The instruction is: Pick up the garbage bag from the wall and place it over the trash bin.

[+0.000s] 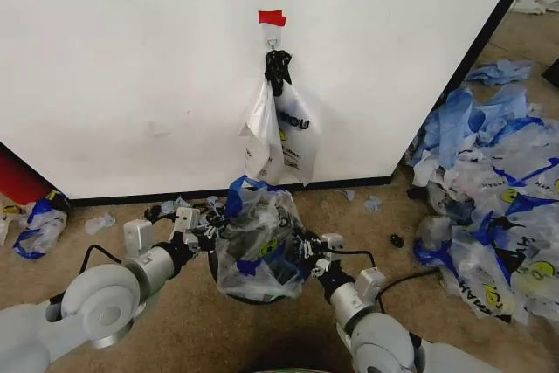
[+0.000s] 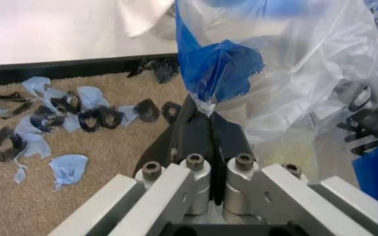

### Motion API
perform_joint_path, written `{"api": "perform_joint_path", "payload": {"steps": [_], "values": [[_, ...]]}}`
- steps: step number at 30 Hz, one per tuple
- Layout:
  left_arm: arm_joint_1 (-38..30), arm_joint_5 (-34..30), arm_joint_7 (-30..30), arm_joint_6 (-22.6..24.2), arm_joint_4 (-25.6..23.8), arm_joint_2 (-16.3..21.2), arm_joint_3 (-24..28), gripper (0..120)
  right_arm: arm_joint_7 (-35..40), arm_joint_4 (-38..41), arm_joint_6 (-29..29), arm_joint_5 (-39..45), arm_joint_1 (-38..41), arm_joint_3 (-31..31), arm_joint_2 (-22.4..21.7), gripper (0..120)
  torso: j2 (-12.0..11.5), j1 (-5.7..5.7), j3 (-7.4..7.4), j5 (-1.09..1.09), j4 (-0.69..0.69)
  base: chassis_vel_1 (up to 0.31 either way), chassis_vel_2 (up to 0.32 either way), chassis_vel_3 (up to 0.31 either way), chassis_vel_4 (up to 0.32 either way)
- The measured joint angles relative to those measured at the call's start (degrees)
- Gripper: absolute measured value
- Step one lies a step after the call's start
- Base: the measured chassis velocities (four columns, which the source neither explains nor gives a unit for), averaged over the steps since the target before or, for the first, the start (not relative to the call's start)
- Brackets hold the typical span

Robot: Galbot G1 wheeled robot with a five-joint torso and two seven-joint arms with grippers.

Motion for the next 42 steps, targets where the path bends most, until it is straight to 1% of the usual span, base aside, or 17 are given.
{"api": "perform_joint_path", "payload": {"steps": [7,12,14,17,18,33,37,39,40,41,42], "values": [[-0.58,-0.06,0.05,-0.23,-0.21,0.68,-0.40,0,-0.31,-0.11,0.18,-0.47,-0.67,0.24,0.18,1,0.00,0.00,0.00,0.01,-0.01,0.000,0.000,0.000,0.000],[-0.52,0.00,-0.10,-0.73,-0.29,1.29,-1.01,8,-0.46,-0.09,0.18,-0.64,-1.19,0.49,0.26,1,0.00,0.00,0.00,-0.01,0.00,0.000,0.000,0.000,0.000],[-0.53,0.01,-0.22,-0.76,-0.22,1.38,-1.05,8,-0.48,-0.08,0.18,-0.64,-1.25,0.53,0.24,1,0.00,0.00,0.00,0.00,-0.01,0.000,0.000,0.000,0.000],[-0.98,-0.01,-0.27,-0.83,-0.38,2.20,-1.35,10,-0.86,0.00,0.24,-0.71,-1.63,1.07,0.09,1,0.00,0.01,0.00,-0.01,0.01,0.000,0.000,0.000,0.000],[-1.10,-0.07,-0.27,-0.79,-0.46,2.37,-1.43,10,-0.88,0.00,0.24,-0.73,-1.68,1.09,0.06,1,0.00,0.00,0.00,0.01,0.00,0.000,0.000,0.000,0.000],[-0.96,-0.13,-0.28,-0.71,-0.22,2.18,-1.46,10,-0.89,-0.05,0.44,-0.74,-1.87,1.76,-0.02,1,0.00,0.00,0.00,0.00,0.00,0.000,0.000,0.000,0.000],[-1.16,-0.27,-0.28,-0.76,-0.59,2.51,-1.46,11,-0.87,-0.15,0.44,-0.74,-1.71,1.76,-0.03,1,0.00,0.00,0.00,0.00,0.00,0.000,0.000,0.000,0.000],[-1.49,-0.77,-0.30,-0.80,-1.19,2.68,-1.46,19,-0.82,-0.38,0.44,-0.74,-1.50,1.75,-0.01,1,0.00,0.00,0.00,0.01,0.00,0.000,0.000,0.000,0.000],[-1.49,-0.77,-0.30,-0.80,-1.19,2.68,-1.46,19,-0.82,-0.38,0.44,-0.74,-1.50,1.75,-0.01,1,0.00,0.00,0.00,0.01,0.00,0.000,0.000,0.000,0.000],[-1.74,-1.36,-0.34,-0.78,-1.80,2.72,-1.46,25,-0.75,-0.61,0.42,-0.76,-1.29,1.70,0.02,1,0.00,0.00,0.00,0.00,0.00,0.000,0.000,0.000,0.000],[-1.82,-1.54,-0.36,-0.73,-2.04,2.72,-1.46,27,-0.71,-0.70,0.42,-0.77,-1.19,1.67,0.05,1,0.00,0.00,0.00,0.01,0.00,0.000,0.000,0.000,0.000]]}}
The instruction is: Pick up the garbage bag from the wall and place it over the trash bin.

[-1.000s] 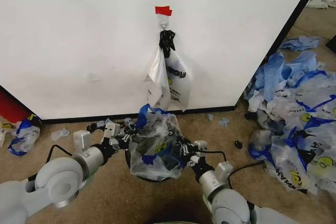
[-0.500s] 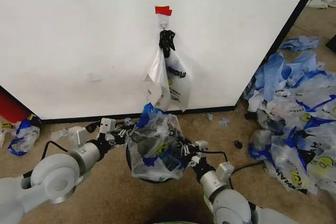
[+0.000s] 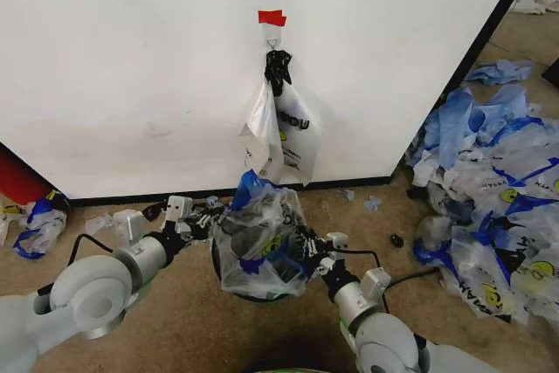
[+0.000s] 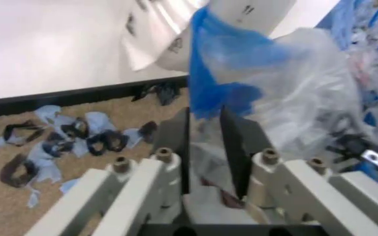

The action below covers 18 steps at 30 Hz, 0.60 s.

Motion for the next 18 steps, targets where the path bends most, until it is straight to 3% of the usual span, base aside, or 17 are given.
{"api": "perform_joint_path", "payload": {"steps": [2,4,7,18], "values": [[-0.09,-0.19,-0.02,0.08,-0.35,0.00,0.00,31,0.05,-0.10,-0.01,0.00,0.13,-0.04,0.04,1,0.00,0.00,0.00,0.00,0.00,0.000,0.000,0.000,0.000],[-0.03,-0.42,-0.03,0.44,-0.50,-0.01,0.20,48,0.31,-0.25,-0.12,0.01,0.63,-0.22,-0.05,1,0.00,0.00,0.00,0.00,0.00,0.000,0.000,0.000,0.000],[0.16,-0.29,0.16,0.52,0.64,-0.20,0.47,62,0.46,0.02,-0.20,0.13,0.77,-0.31,-0.15,1,0.00,0.00,0.00,0.00,0.00,0.000,0.000,0.000,0.000],[-0.13,-0.05,0.87,0.52,2.66,-0.47,0.75,95,0.44,0.86,-0.24,0.26,0.52,-0.36,-0.58,1,0.00,0.00,0.00,0.00,0.00,0.000,0.000,0.000,0.000]]}}
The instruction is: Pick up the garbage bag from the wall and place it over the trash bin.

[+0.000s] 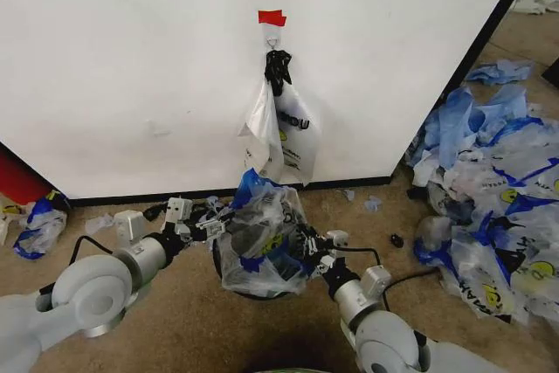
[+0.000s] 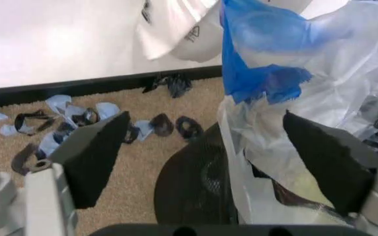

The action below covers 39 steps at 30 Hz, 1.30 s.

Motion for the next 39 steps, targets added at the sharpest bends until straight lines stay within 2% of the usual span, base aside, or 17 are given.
{"api": "perform_joint_path", "payload": {"steps": [6,9,10,12,15,16,20,27,39], "values": [[-0.07,-0.01,0.19,-0.02,0.00,0.12,0.02,91,-0.01,0.02,-0.02,0.05,0.24,-0.03,-0.05,1,0.00,0.00,0.00,0.00,0.00,0.000,0.000,0.000,0.000],[-0.02,-0.01,0.29,-0.07,0.00,0.15,0.03,82,-0.01,0.02,-0.03,0.08,0.34,-0.04,-0.12,1,0.00,0.00,0.00,0.00,0.00,0.000,0.000,0.000,0.000],[-0.01,-0.01,0.37,-0.11,0.00,0.16,0.02,75,-0.02,0.02,-0.04,0.08,0.34,-0.05,-0.16,1,0.00,0.00,0.00,0.00,0.00,0.000,0.000,0.000,0.000],[-0.01,0.00,0.46,-0.13,0.00,0.17,0.03,72,-0.02,0.02,-0.04,0.08,0.33,-0.04,-0.16,1,0.00,0.00,0.00,0.00,0.00,0.000,0.000,0.000,0.000],[-0.67,0.01,0.71,-0.20,0.45,0.07,0.14,56,-0.15,0.15,-0.04,0.02,0.17,-0.05,-0.16,1,0.00,0.00,0.00,0.00,0.00,0.000,0.000,0.000,0.000],[-0.67,0.01,0.71,-0.20,0.45,0.07,0.14,56,-0.15,0.15,-0.04,0.02,0.17,-0.05,-0.16,1,0.00,0.00,0.00,0.00,0.00,0.000,0.000,0.000,0.000],[-2.77,-0.65,1.14,-0.23,1.10,0.15,0.81,41,-1.17,0.35,0.17,-0.15,-0.10,-0.31,-0.77,1,0.00,0.00,0.00,0.01,0.00,0.000,0.000,0.000,0.000],[-5.19,-2.34,1.31,-0.01,1.54,0.15,2.03,56,-3.60,0.62,1.32,-0.58,0.80,-2.25,-1.70,1,0.00,0.00,0.00,0.00,0.00,0.000,0.000,0.000,0.000],[-5.68,-3.12,1.43,0.14,1.56,1.02,2.09,58,-5.38,0.03,2.30,0.01,4.57,-5.73,-1.58,1,0.00,0.00,0.00,0.00,0.00,0.000,0.000,0.000,0.000]]}}
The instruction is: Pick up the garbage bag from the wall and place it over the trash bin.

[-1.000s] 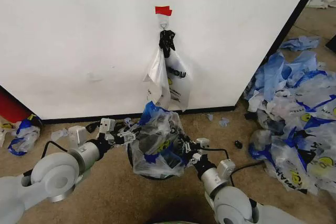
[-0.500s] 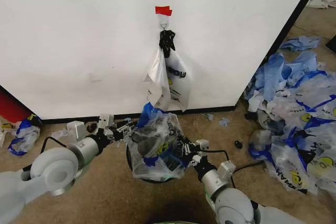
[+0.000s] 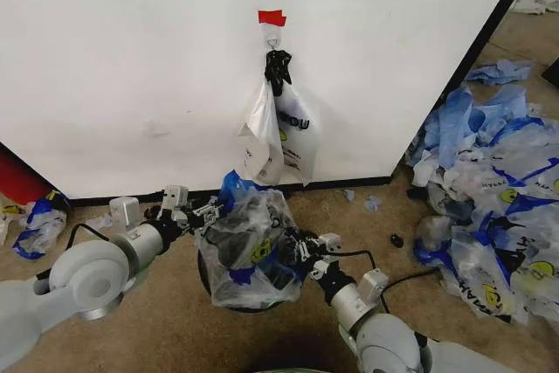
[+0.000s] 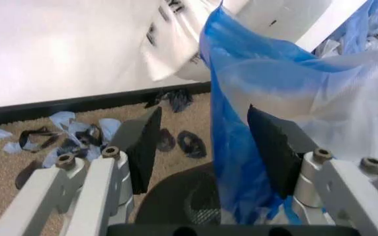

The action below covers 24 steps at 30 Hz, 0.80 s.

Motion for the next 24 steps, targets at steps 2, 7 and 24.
{"api": "perform_joint_path", "payload": {"steps": [2,7,24], "values": [[-0.18,-0.21,-0.01,0.01,-0.03,0.07,-0.02,58,0.00,-0.30,0.02,0.02,0.91,-0.76,0.18,1,0.00,0.00,0.00,0.00,0.00,0.000,0.000,0.000,0.000],[-0.34,-0.43,-0.05,0.01,0.17,-0.01,-0.05,56,0.11,-0.81,0.02,0.05,2.04,-1.60,0.54,1,0.00,0.00,0.00,0.00,0.00,0.000,0.000,0.000,0.000],[0.63,-0.34,0.21,-0.49,-0.14,0.23,-0.44,1,1.22,-1.31,-0.04,-0.13,2.46,-0.69,1.35,1,0.00,0.00,0.00,0.00,0.00,0.000,0.000,0.000,0.000]]}}
